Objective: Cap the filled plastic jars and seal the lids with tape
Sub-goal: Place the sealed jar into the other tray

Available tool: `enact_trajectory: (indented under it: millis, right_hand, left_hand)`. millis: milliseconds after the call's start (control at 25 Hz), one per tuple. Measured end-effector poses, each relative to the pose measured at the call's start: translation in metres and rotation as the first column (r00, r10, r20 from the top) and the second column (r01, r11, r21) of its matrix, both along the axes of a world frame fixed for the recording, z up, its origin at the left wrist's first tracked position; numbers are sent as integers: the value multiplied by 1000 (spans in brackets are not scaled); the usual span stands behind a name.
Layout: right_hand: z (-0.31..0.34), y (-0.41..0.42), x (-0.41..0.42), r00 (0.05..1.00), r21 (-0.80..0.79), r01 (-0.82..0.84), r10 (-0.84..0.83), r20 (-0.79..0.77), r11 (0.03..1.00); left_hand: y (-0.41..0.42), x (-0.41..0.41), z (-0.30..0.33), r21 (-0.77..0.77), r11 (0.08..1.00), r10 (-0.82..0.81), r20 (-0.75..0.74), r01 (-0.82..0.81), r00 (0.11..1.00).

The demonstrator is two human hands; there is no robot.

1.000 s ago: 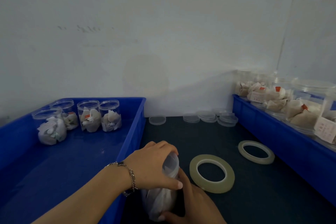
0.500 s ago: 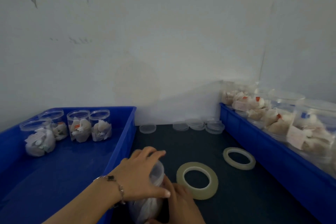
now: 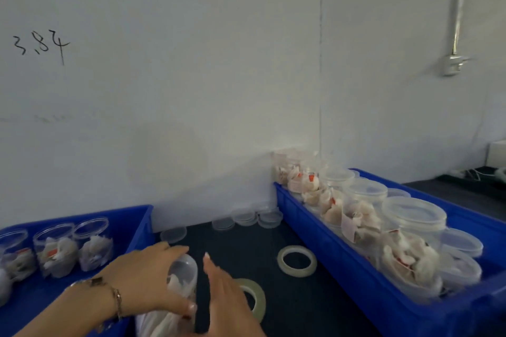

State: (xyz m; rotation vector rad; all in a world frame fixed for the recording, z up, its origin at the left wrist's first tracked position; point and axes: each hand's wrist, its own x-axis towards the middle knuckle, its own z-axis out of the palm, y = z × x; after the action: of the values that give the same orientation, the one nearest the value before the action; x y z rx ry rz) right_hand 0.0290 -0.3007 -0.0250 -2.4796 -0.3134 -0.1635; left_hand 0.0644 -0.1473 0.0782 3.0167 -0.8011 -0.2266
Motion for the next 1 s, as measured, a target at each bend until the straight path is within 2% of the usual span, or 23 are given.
enact_trajectory:
  millis: [80, 160, 240, 360, 440, 520, 680, 800, 840, 1000]
  right_hand:
    - [41, -7, -8, 994, 135, -56, 42, 105, 989]
    - [87, -15, -9, 975, 186, -69, 27, 219, 980]
    - [131, -29, -1, 954, 145, -39, -7, 300, 989]
    - [203, -66, 27, 915, 0, 124, -115, 387, 992]
    - [245, -95, 44, 892, -85, 227, -172, 418, 970]
    - [277, -126, 61, 855, -166, 352, -244, 458, 921]
    - [304, -191, 110, 769, -149, 514, -376, 517, 845]
    - [308, -241, 151, 733, -114, 583, -461, 500, 804]
    - [305, -258, 165, 737, -93, 589, -487, 469, 803]
    - [272, -310, 213, 733, 4, 634, -602, 316, 773]
  left_hand:
    - [-16, -4, 26, -82, 994, -74, 42, 78, 996]
    - [-34, -1, 55, -188, 972, -129, 63, 139, 990]
    - [-52, 11, 85, -250, 953, -134, 161, 171, 978]
    - [-80, 41, 136, -333, 939, 34, 353, 91, 935]
    - [-106, 60, 168, -415, 910, 153, 291, -19, 945]
    - [-142, 82, 192, -554, 831, 169, 189, -37, 967]
    - [-215, 122, 209, -733, 669, 73, 227, 121, 971]
    - [-266, 163, 207, -871, 485, -50, 62, 79, 997]
    - [-281, 176, 202, -876, 478, -84, 21, 59, 996]
    - [-336, 220, 163, -813, 580, -146, -39, 54, 988]
